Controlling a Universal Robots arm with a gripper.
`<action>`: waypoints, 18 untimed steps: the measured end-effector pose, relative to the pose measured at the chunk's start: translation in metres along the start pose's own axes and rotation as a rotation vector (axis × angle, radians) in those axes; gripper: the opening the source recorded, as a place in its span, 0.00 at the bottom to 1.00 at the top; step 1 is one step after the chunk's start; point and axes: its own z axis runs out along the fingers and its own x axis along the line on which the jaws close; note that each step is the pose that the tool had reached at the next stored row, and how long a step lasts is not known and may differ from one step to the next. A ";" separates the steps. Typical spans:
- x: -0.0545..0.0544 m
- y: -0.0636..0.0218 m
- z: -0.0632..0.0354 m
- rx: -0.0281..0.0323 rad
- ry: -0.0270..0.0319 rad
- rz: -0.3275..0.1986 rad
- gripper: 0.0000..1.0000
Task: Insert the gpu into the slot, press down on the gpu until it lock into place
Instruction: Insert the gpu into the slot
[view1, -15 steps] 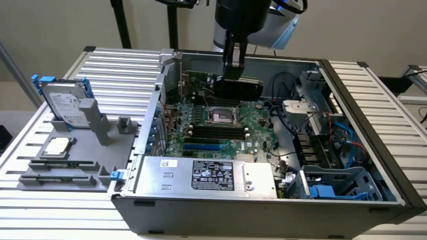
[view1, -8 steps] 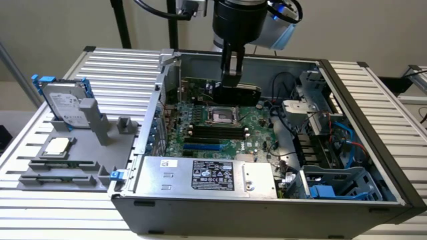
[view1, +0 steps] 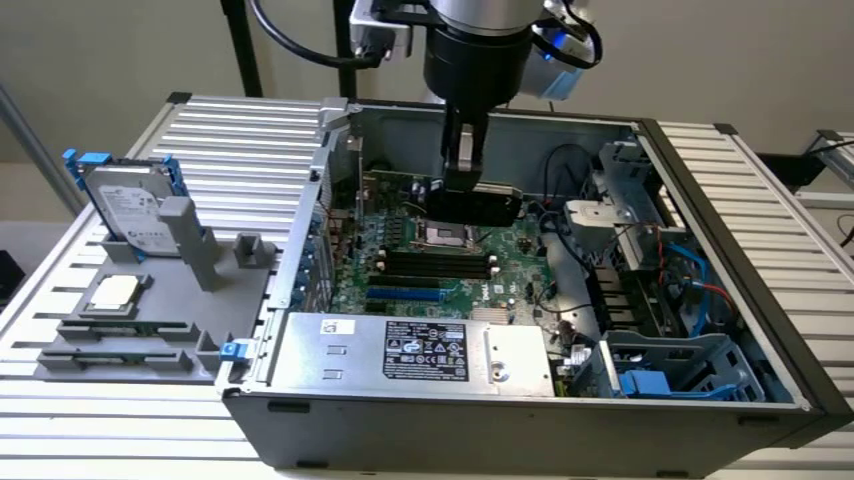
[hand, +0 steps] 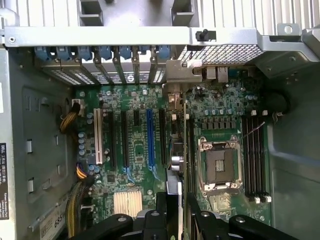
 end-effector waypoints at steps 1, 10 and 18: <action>0.001 -0.0001 0.0016 0.0001 0.0001 0.000 0.26; 0.010 -0.0003 0.0171 0.0003 0.0001 0.000 0.26; 0.020 -0.0003 0.0305 0.0006 0.0002 0.000 0.26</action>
